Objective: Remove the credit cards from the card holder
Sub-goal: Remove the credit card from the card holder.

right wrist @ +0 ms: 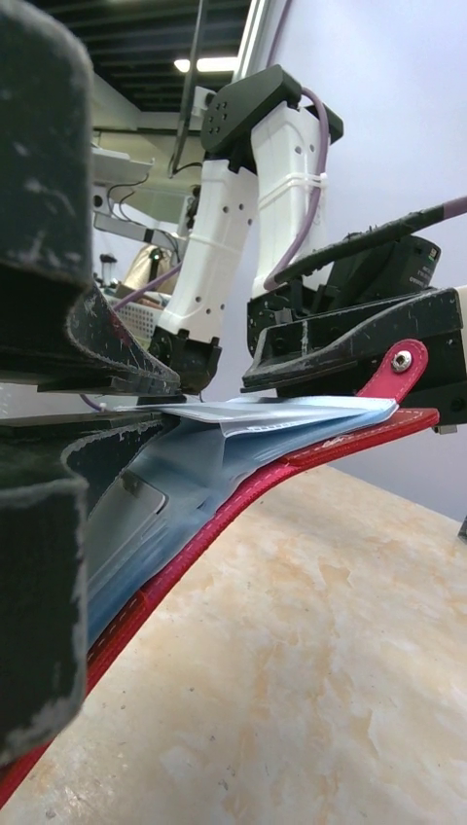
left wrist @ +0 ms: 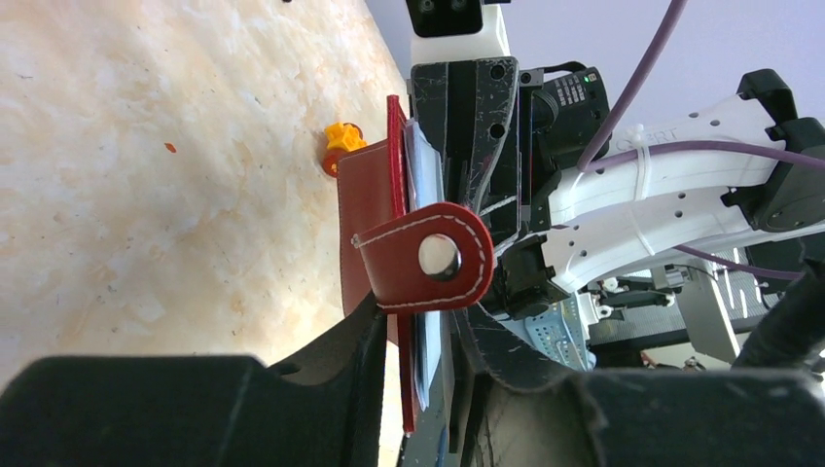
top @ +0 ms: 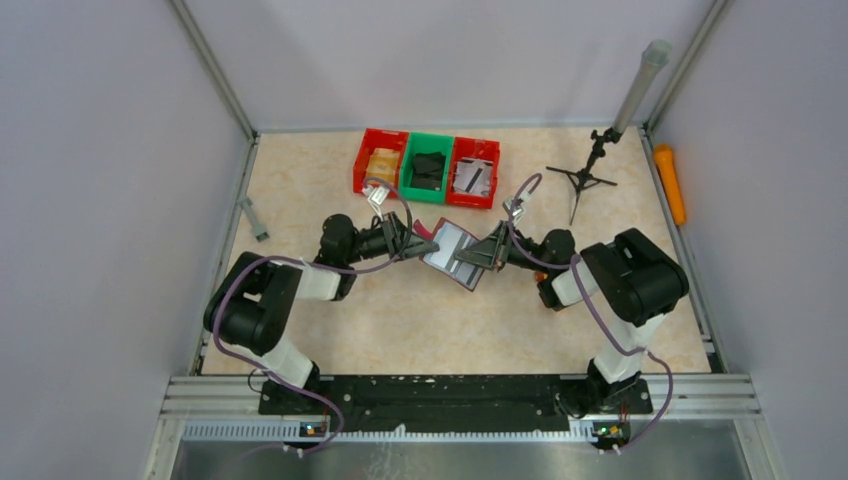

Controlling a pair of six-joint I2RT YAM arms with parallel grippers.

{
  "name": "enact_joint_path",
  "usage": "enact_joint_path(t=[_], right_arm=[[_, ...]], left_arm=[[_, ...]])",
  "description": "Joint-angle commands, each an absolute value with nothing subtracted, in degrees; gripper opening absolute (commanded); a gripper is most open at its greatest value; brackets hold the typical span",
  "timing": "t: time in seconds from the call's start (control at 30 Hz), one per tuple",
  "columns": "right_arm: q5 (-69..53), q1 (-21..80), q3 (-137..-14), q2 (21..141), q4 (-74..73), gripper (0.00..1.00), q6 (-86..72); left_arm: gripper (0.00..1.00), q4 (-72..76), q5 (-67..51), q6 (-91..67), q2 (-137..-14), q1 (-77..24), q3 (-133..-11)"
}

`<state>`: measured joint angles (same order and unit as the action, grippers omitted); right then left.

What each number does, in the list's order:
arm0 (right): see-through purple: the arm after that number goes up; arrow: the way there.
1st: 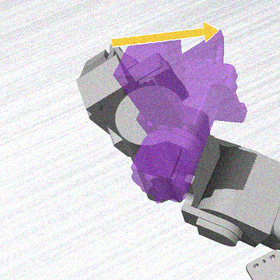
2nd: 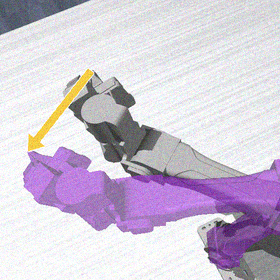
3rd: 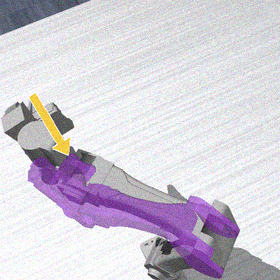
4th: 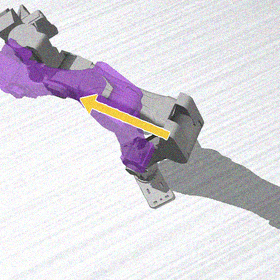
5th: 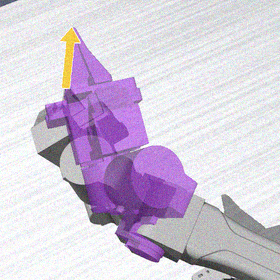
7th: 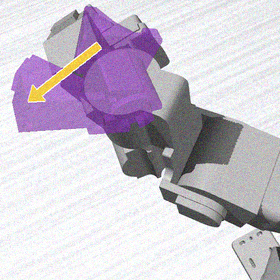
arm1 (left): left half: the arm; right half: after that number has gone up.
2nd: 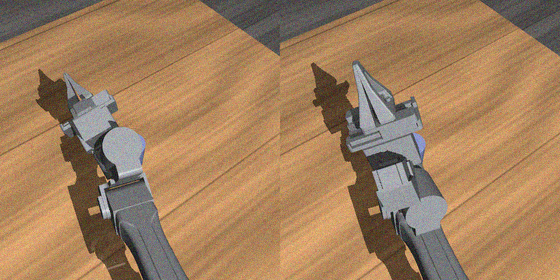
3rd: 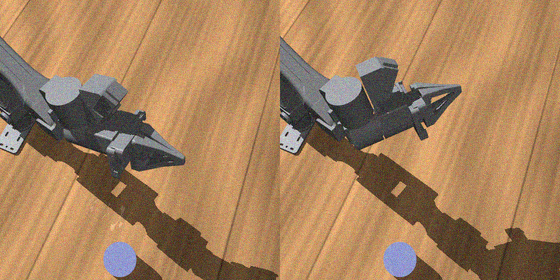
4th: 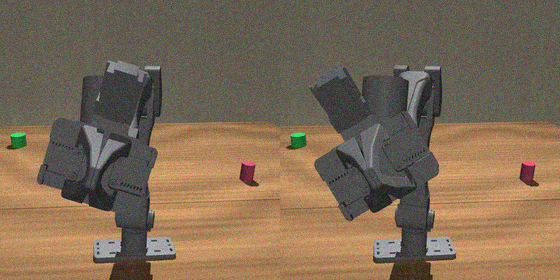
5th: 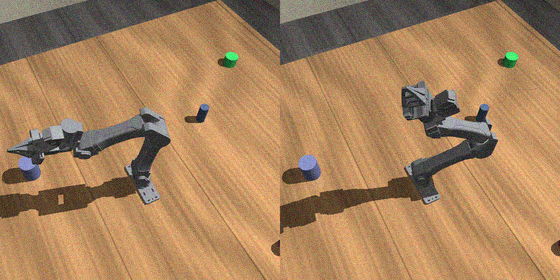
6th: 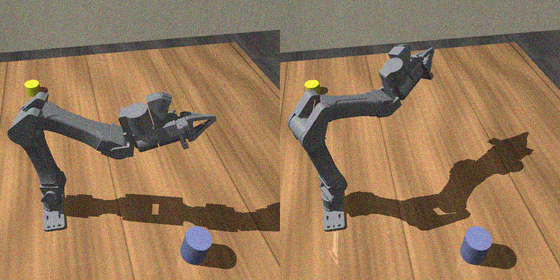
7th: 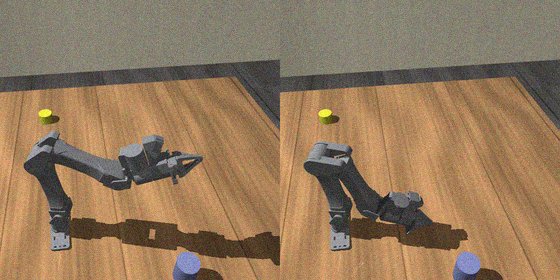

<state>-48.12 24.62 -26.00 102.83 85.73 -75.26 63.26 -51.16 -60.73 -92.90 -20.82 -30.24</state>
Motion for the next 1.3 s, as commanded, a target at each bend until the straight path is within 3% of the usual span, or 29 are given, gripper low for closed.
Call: enact_joint_path(t=[0.0, 0.33, 1.27], right_arm=[[-48.5, 24.1, -26.9, 103.6, 97.3, 0.12, -75.4], [-48.6, 23.9, -26.9, 103.6, 97.8, 0.11, -75.7], [-47.8, 22.0, -25.3, 104.1, 98.7, 0.06, -76.4]], left_arm=[[0.29, 67.3, -52.3, -61.2, -91.8, -19.8, -30.7], [0.00, 67.8, -52.9, -61.5, -92.7, -19.7, -30.9], [0.00, 69.7, -52.0, -63.6, -93.1, -17.2, -29.3]])
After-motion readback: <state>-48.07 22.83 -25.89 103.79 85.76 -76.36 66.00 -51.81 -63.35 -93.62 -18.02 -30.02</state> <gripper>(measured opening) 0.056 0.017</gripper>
